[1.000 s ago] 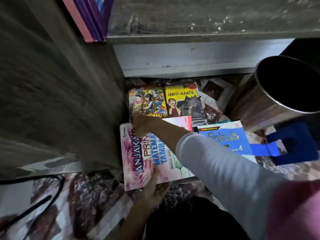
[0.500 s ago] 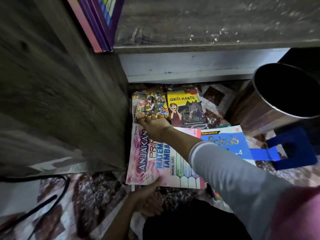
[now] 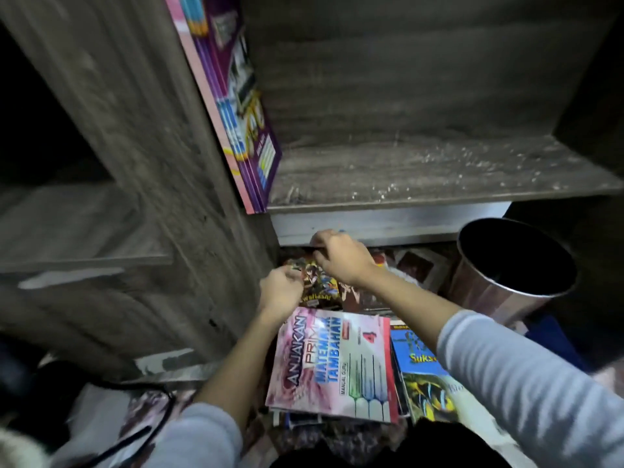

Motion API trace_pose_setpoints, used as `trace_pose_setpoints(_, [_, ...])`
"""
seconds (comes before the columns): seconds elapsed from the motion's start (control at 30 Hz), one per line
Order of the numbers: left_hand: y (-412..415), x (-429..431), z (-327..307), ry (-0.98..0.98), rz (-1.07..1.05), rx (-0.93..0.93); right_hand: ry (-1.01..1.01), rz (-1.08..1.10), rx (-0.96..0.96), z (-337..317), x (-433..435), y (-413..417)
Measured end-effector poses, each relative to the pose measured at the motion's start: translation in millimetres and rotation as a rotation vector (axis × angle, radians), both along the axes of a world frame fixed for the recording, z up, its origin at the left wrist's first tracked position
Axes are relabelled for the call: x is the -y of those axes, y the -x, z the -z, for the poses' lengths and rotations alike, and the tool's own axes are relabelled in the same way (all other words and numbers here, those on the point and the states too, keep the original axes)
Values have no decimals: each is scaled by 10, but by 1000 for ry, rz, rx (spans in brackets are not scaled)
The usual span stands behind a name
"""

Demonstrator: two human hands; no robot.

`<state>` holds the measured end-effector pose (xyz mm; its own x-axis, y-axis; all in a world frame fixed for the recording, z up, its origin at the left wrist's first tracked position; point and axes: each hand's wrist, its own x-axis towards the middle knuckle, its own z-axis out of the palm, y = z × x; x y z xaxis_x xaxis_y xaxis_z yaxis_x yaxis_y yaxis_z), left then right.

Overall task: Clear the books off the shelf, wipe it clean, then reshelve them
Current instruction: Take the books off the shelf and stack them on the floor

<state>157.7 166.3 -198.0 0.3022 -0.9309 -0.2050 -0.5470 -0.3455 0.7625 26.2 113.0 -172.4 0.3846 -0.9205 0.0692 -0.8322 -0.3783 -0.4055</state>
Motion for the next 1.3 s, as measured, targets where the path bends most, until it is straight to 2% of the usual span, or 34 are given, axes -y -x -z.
trace_pose_setpoints(0.17, [13,48,-836,395,-68,85,188,-6,191,-721,-28,-71])
trace_pose_setpoints(0.37, [-77,253,-1635,690,-166,193,353,-87,456,-1727,154,-318])
trace_pose_setpoints(0.5, [-143,424,-1928,710,-167,161,368,-136,496,-2303,375,-573])
trace_pose_setpoints(0.63, [-180,573,-2007,734,-148,127,291,-249,363,-2656,615,-838])
trace_pose_setpoints(0.73, [-100,615,-1984,765,-207,88,248,-285,297,-2722,761,-971])
trace_pose_setpoints(0.93, [-5,801,-1859,887,-327,105,315,-314,485,-2573,877,-887])
trace_pose_setpoints(1.0, [49,874,-1851,927,-391,105,313,-322,482,-2591,913,-815])
trace_pose_setpoints(1.1, [121,1006,-1874,1016,-434,4,302,-321,469,-2658,940,-707])
trace_pose_setpoints(1.2, [117,1086,-1941,944,-516,-111,303,-339,481,-2670,920,-640])
trace_pose_setpoints(1.3, [27,1122,-1966,821,-646,-60,309,-367,496,-2664,905,-626])
